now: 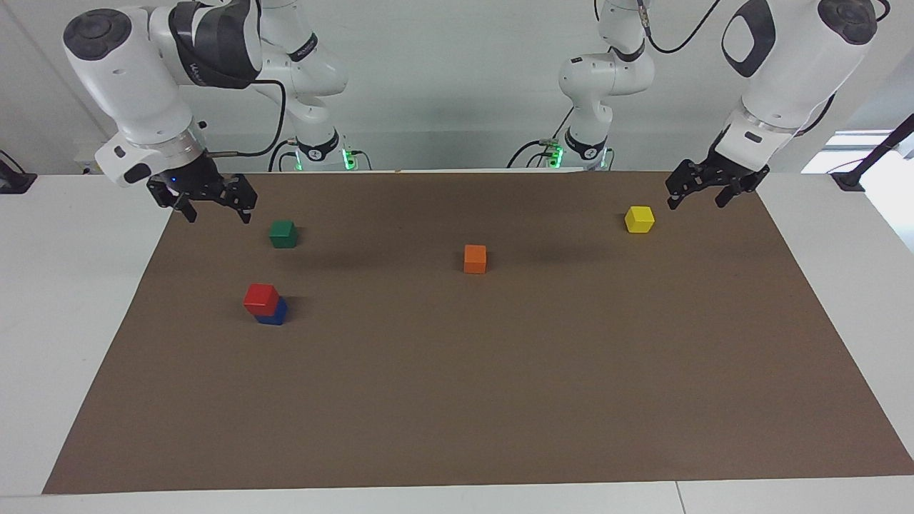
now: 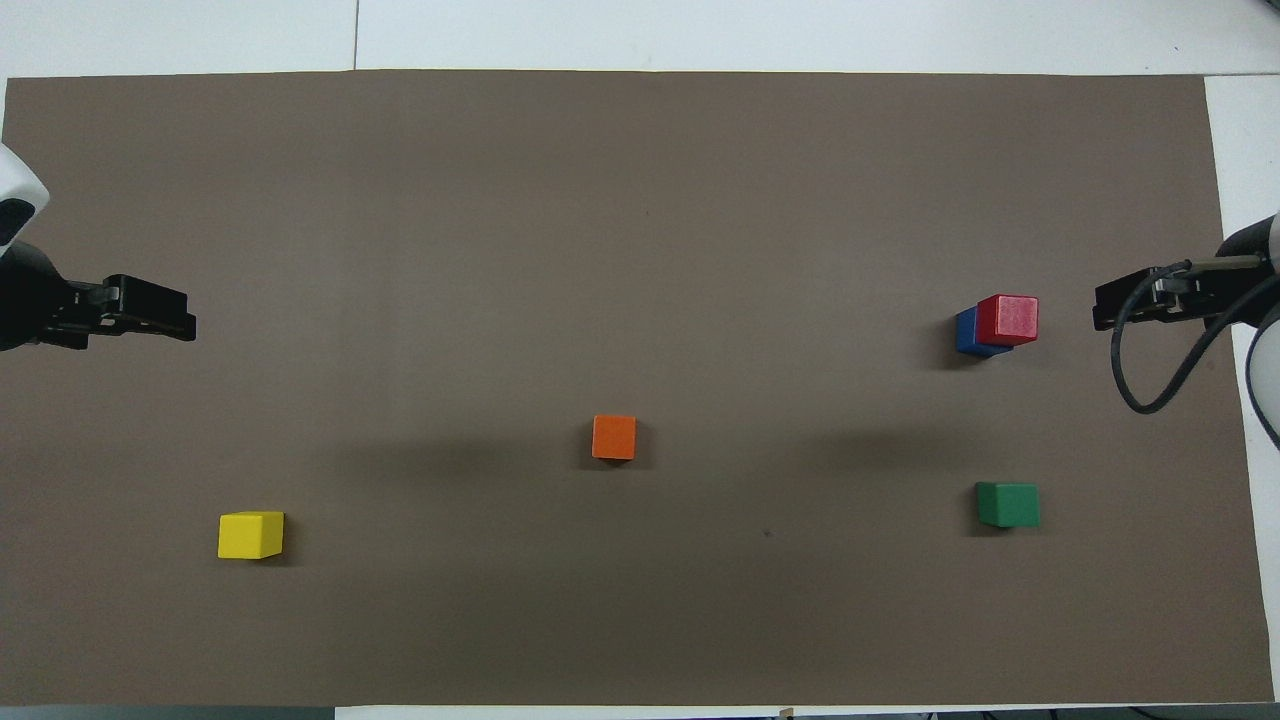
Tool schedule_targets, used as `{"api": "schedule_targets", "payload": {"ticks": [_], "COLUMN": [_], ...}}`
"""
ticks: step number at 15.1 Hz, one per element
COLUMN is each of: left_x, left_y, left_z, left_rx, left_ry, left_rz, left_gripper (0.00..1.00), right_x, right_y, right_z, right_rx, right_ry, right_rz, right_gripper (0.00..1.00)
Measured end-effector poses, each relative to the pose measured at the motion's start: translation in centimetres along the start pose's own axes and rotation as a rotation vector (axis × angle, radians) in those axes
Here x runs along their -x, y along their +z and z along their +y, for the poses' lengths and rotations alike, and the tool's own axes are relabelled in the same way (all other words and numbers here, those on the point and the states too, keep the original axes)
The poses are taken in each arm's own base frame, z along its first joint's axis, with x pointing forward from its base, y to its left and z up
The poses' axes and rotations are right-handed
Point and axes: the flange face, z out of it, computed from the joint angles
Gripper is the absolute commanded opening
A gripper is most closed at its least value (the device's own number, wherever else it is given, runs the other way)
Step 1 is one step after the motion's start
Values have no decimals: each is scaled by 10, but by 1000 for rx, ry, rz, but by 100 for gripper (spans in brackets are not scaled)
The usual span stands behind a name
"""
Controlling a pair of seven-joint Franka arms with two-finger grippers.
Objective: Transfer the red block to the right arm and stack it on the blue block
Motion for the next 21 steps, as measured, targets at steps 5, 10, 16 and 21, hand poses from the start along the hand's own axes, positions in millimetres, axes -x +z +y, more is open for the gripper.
{"api": "schedule_targets", "payload": {"ticks": [5,10,16,21], "left_x": [0,1,2,2], "left_y": [-1,-3,-4,-4], "left_z": [0,-6,-7,-7], "left_rx": [0,1,1,1], "left_ry": [0,-11,-13,-13], "left_rz": [1,5,8,8], "left_gripper": [100,100,100,100], "right_x": [4,4,4,1], "right_y": [2,1,0,-3], "right_z": [-1,-2,-2,-1], "right_rx": [-1,-5,-7,-8], "right_ry": [-3,-4,1,12], "right_rz": [-34,-36,-32,-4], "right_gripper": [100,100,100,100]}}
